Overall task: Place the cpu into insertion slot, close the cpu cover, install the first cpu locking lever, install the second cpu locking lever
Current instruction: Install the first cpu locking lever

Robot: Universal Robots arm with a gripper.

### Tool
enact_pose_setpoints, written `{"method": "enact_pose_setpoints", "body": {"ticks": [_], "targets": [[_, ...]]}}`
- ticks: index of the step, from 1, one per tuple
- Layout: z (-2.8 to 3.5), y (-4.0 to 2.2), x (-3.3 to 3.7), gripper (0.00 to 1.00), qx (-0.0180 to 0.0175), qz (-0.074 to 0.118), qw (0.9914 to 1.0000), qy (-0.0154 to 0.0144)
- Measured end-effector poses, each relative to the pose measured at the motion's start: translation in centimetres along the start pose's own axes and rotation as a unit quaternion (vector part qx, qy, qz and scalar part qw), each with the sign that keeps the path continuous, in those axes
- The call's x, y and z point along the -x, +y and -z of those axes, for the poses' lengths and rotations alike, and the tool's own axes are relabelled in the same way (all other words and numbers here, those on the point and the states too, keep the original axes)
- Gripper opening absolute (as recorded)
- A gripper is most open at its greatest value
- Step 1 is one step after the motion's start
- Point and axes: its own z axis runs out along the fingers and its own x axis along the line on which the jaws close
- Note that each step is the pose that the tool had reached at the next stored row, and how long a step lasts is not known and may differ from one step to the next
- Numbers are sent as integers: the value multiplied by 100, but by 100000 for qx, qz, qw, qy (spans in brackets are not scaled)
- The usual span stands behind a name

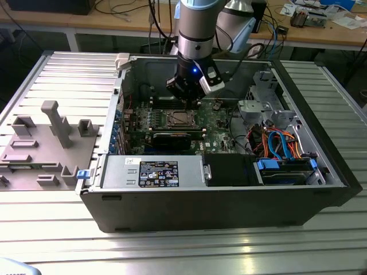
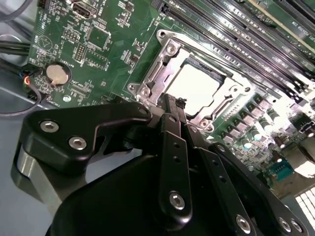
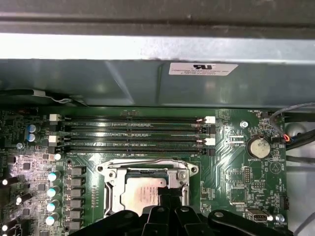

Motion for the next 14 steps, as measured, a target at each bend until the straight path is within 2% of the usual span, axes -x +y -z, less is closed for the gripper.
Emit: {"method": "enact_pose_setpoints", "body": {"ticks": [3,14], "targets": [[39,3,1,11,2,1,100000,1],[82,6,1,11,7,2,100000,-1]]}}
